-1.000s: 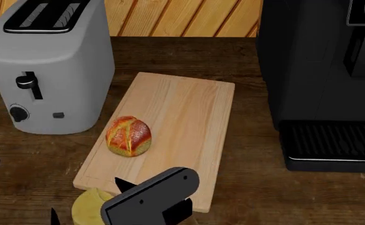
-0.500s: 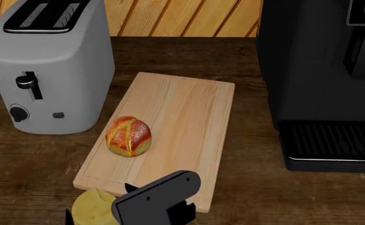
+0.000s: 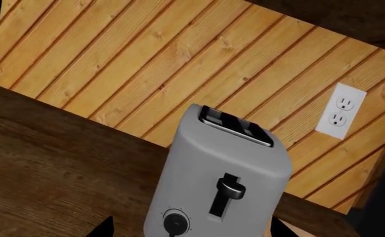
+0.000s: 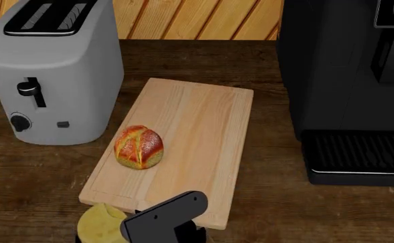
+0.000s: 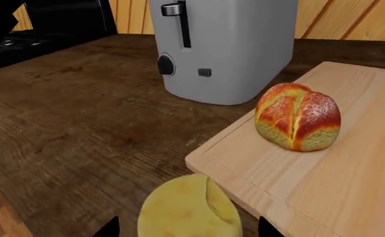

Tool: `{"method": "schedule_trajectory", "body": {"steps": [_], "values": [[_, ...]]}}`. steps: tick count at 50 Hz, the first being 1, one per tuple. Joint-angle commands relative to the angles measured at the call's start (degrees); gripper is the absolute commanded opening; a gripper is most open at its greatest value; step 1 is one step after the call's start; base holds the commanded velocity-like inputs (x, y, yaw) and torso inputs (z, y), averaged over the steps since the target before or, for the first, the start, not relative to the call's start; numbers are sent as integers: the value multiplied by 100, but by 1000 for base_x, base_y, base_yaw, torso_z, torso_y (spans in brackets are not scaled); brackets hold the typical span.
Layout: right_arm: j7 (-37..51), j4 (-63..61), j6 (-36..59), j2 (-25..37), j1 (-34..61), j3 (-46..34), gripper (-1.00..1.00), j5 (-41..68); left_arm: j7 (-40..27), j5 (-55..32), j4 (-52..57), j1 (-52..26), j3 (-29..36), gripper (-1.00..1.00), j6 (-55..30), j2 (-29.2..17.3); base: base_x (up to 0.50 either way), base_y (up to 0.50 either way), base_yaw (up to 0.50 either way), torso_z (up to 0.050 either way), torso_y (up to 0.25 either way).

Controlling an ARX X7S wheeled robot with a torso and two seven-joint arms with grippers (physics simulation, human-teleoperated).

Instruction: Place the bread and cheese on the cutting board.

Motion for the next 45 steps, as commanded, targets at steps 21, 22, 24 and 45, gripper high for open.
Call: {"method": "schedule_trajectory", "body": {"steps": [21, 22, 24, 45], "values": [[-126, 514, -330, -35, -32, -210, 100, -65, -38, -64, 38, 39, -7, 100, 40, -46, 0, 0, 0, 0, 0], [-127, 518, -329, -33, -32, -216, 100, -61, -47, -71, 50, 41, -9, 100, 36, -48, 0, 0, 0, 0, 0], [-132, 537, -341, -31, -35, -234, 100, -65, -57, -77, 60, 43, -4, 100, 32, -50, 0, 0, 0, 0, 0], [-206, 955, -483, -77, 71, -315, 100, -77, -52, -100, 18, 37, 10, 100, 72, -69, 0, 0, 0, 0, 0]]}}
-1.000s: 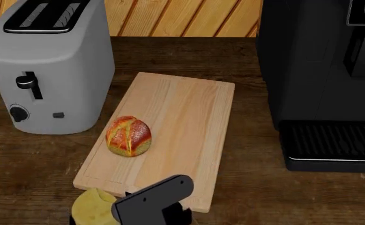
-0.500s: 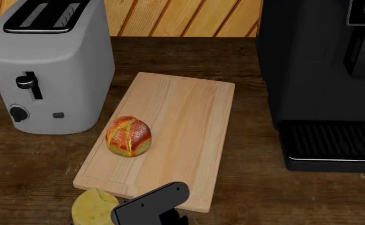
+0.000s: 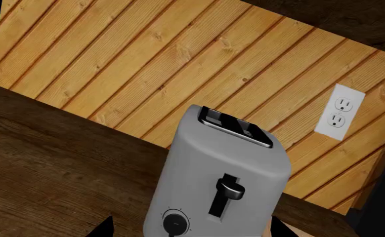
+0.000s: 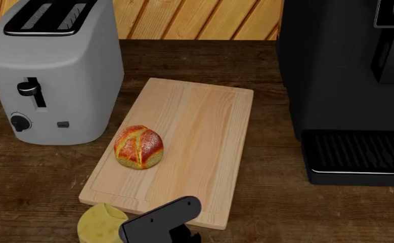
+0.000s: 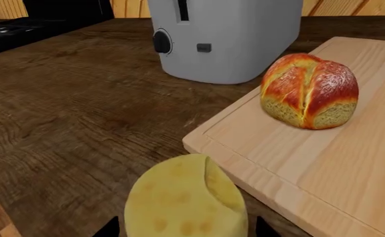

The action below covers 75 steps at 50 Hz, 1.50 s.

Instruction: Place the bread and cheese on the cutting board.

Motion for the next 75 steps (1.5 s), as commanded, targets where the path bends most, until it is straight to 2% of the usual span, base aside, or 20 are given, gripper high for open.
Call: {"method": "schedule_trajectory", "body": {"steps": [1, 2, 3, 16, 33, 48, 75], "values": [[-56, 277, -94, -15, 31, -72, 100, 19, -25, -32, 11, 3, -5, 100, 2, -20, 0, 3, 0, 0, 0], [-42, 266, -75, -19, 36, -79, 100, 27, -41, -50, 31, 5, -15, 100, -7, -24, 0, 0, 0, 0, 0], [-35, 281, -84, -23, 38, -82, -100, 21, -39, -51, 32, 8, -16, 100, -2, -24, 0, 0, 0, 0, 0], [-62, 292, -131, 11, 56, -196, -100, 11, -35, -51, 4, 7, -2, 100, 31, -31, 1, 0, 1, 0, 0], [340, -804, 164, 183, 30, -352, -100, 69, -78, -64, 36, 15, 25, 100, 29, -57, 0, 0, 0, 0, 0], [864, -1532, 861, 214, 604, 186, -100, 591, -68, -99, 18, 39, -27, 100, 87, -78, 0, 0, 0, 0, 0], [830, -643, 597, 599, 965, 1230, -100, 801, -59, -95, -23, 50, 2, 100, 142, -105, 0, 0, 0, 0, 0]]}}
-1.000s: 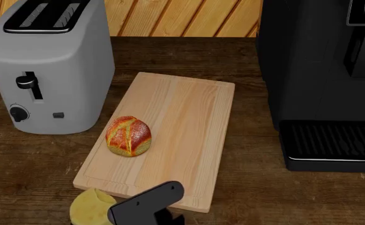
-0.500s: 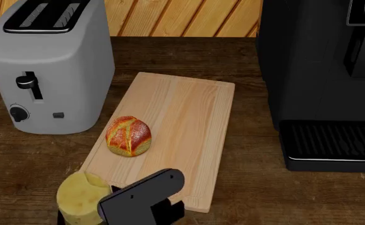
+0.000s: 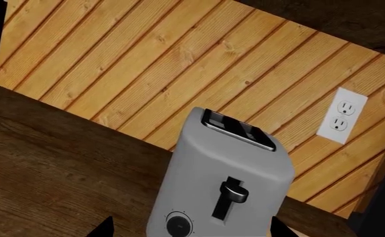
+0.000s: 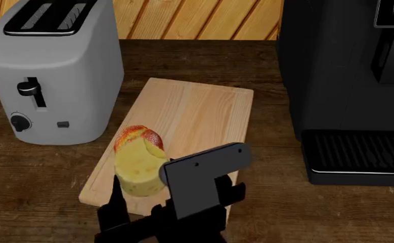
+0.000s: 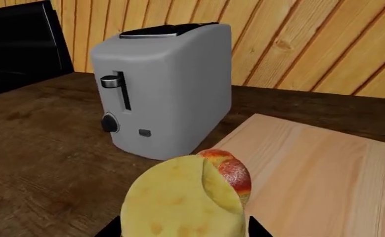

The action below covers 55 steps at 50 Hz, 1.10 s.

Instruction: Place the bread and cheese on the cutting board.

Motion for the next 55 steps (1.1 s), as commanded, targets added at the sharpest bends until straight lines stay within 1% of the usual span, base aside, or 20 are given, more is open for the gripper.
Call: {"method": "schedule_trajectory", "body": {"steps": [1, 13, 24, 55], "values": [[-94, 224, -71, 178, 120, 412, -100, -66, -24, 9, 12, 3, 30, 100, 10, -4, 0, 0, 0, 0, 0], [-151, 780, -326, 236, 143, 638, -100, -137, -51, 19, 16, 5, 67, 100, 13, -9, 0, 0, 0, 0, 0], [-193, 1176, -565, 212, 83, 674, -100, -256, -45, 28, 0, 1, 95, 100, 30, -19, 0, 0, 0, 0, 0], [-543, 2218, -1030, 26, -96, 230, -100, -604, -50, 7, -41, 6, 108, 100, 85, -51, 0, 0, 0, 0, 0]]}}
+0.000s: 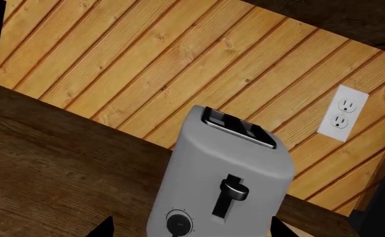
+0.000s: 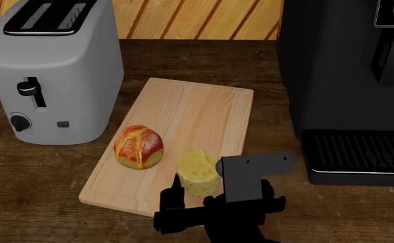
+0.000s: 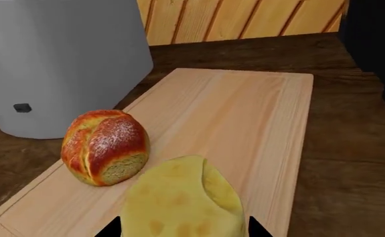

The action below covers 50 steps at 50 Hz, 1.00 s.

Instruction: Place the bread and cheese on the cutting board.

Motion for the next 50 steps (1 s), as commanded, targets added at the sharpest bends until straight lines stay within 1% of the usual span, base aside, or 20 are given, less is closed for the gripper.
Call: {"method": "schedule_trajectory", "body": {"steps": [1, 15, 19, 20, 33, 50], "values": [[-217, 276, -153, -71, -56, -136, -100, -266, -13, -5, 0, 7, 8, 100, 16, -12, 0, 0, 0, 0, 0], [-301, 515, -377, -109, -163, -183, -100, -319, -52, -40, 30, 20, 4, 100, 17, -28, 2, 0, 1, 0, 0], [-182, 474, -371, -105, -184, -152, -100, -336, -59, -50, 32, 20, 3, 100, 20, -31, 0, 1, 1, 0, 0], [-186, 495, -377, -103, -174, -155, 100, -343, -56, -45, 31, 25, 6, 100, 27, -31, 11, 0, 3, 0, 0], [-173, 466, -386, -82, -184, -176, 100, -311, -52, -56, 12, 34, 2, 100, 60, -38, 0, 0, 0, 0, 0], [138, -429, -156, 135, -269, -124, 100, -158, -46, -45, -4, 29, 40, 100, 85, -54, 0, 0, 0, 0, 0]]}}
